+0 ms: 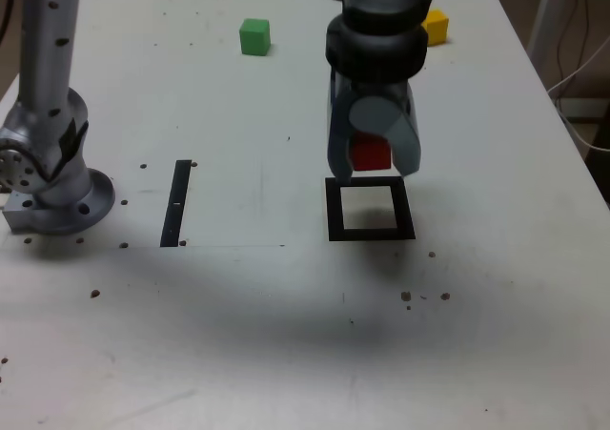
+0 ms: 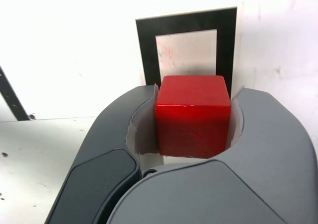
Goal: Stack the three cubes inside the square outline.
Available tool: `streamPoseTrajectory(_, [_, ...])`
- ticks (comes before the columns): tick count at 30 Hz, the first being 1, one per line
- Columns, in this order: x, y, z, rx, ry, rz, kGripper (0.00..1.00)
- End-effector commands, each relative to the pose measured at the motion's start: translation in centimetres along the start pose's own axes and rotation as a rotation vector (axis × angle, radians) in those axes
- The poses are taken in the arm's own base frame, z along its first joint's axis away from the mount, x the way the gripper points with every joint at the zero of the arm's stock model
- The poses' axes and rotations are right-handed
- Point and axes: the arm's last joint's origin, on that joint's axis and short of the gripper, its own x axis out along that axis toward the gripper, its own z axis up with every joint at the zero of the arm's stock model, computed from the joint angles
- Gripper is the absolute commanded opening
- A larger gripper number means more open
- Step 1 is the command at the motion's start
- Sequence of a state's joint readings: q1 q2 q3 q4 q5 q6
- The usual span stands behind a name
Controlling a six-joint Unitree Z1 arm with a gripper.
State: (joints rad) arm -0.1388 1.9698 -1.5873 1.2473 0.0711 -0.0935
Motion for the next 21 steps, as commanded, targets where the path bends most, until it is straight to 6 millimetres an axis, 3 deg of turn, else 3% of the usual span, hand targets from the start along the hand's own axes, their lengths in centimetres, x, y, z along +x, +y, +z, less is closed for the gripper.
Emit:
streamPoseTrajectory(1, [1.1,0.5,0.1,-0.022,0.017,-0.001,0.2])
streamPoseTrajectory(9, [3.4,1.4,-0.6,-0.103,0.026,-0.014,0.2])
streamPoseTrajectory(21, [4.7,0.6,0.0,-0.104,0.016,-0.029,0.2])
